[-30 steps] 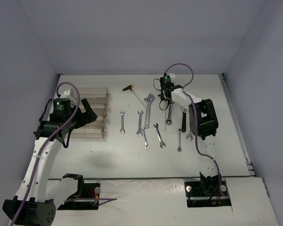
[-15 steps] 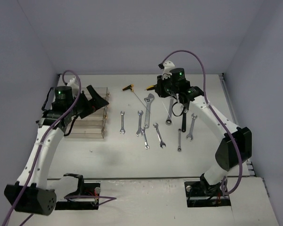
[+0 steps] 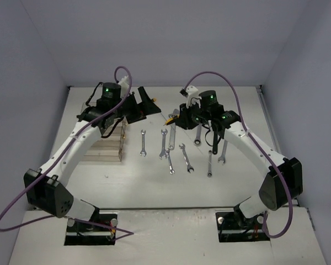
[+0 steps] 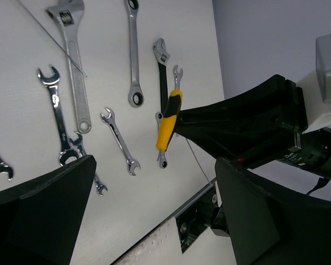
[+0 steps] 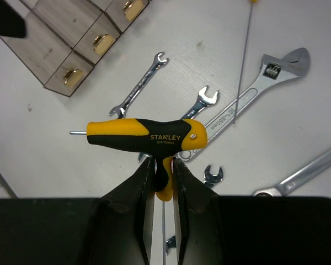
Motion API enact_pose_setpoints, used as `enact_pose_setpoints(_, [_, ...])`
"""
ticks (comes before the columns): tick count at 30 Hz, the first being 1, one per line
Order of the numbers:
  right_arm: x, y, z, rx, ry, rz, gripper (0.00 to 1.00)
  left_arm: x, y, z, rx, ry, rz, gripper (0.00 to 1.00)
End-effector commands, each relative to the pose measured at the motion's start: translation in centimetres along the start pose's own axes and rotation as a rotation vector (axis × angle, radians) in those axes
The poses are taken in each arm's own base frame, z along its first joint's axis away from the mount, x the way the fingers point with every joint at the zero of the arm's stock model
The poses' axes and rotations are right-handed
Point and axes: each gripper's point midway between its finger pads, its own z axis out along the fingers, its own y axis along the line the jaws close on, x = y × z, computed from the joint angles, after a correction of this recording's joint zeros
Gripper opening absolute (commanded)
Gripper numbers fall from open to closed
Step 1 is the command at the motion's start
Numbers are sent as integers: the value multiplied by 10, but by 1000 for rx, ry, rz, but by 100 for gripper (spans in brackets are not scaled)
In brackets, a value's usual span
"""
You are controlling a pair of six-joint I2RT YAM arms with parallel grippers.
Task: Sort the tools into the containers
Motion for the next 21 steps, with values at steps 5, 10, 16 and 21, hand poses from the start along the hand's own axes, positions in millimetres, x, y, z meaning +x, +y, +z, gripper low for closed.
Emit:
enact_pose_setpoints(5, [-30,36,-17,-93,-105,-32,0,-11,-34,22,93,-42,-21,77])
enact_pose_setpoints(10, [-28,37,-17,-90,-102,-30,1,4,-30,27,82,-9,-57,65])
enact_pose_setpoints(16, [-28,38,-18,-88,-103,-31,1,22,-34,30,107,54,-82,58])
enact_pose_setpoints(21, [-27,38,-18,-88,-101,-32,1,30,-35,27,116,75,-84,55])
